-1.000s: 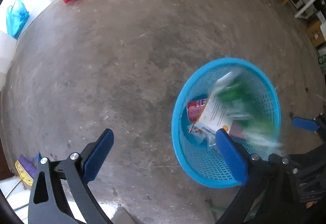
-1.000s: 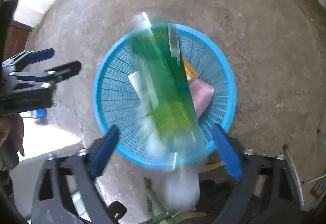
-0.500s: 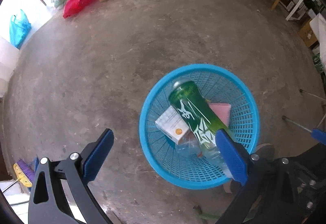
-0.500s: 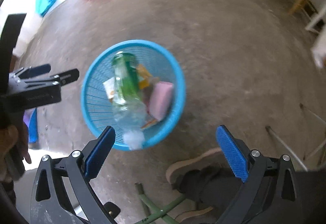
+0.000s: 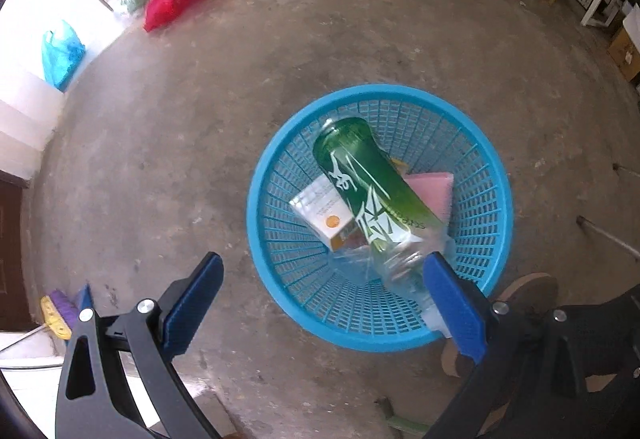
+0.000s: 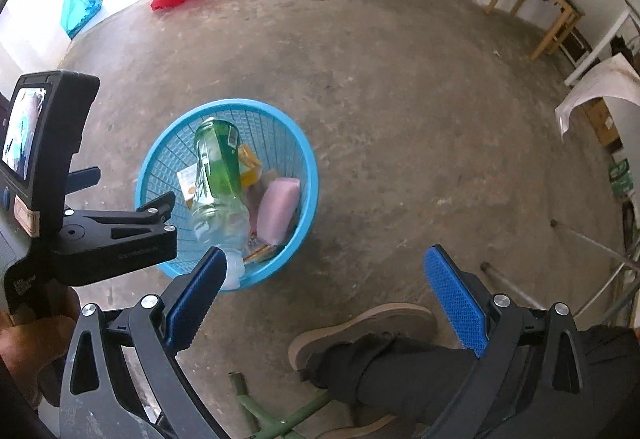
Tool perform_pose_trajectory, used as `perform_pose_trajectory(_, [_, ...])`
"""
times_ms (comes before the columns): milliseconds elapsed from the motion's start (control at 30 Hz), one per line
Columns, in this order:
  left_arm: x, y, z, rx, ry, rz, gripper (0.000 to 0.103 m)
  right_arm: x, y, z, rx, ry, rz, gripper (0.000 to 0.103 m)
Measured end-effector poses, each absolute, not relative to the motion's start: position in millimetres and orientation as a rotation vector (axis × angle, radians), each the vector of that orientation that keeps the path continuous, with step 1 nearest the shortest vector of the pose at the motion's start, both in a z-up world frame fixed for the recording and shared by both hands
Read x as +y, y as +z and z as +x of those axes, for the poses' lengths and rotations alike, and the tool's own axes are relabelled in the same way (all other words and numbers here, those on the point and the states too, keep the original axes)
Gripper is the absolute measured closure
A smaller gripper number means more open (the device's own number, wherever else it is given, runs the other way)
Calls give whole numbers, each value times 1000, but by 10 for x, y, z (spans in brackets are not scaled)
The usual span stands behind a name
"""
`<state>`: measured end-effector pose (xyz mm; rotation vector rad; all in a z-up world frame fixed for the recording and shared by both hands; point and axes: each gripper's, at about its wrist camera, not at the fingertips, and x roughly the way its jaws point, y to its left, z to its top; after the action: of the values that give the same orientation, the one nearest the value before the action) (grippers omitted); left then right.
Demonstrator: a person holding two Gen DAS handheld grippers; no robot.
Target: Collect trash
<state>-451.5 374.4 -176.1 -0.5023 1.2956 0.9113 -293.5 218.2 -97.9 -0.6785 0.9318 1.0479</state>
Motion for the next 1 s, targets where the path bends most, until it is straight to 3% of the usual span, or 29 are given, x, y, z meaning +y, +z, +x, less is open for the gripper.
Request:
perform_pose_trajectory(267, [3733, -1789, -4502, 1358, 1000, -415, 5, 2145, -948, -2922, 930, 1058, -651, 8])
perform_pose_trajectory(500, [3721, -1900, -4503, 1367, 939, -496, 5, 2166, -978, -2912, 951, 1057, -665, 8])
perform_pose_trajectory(733, [3750, -2138, -4577, 1333, 836, -764, 5, 2234, -1080, -2968, 965, 1057, -733, 8])
perform_pose_trajectory(1000, [3851, -2207, -4523, 1355, 859, -776, 5, 2207, -1085, -2980, 962, 1070, -749, 8])
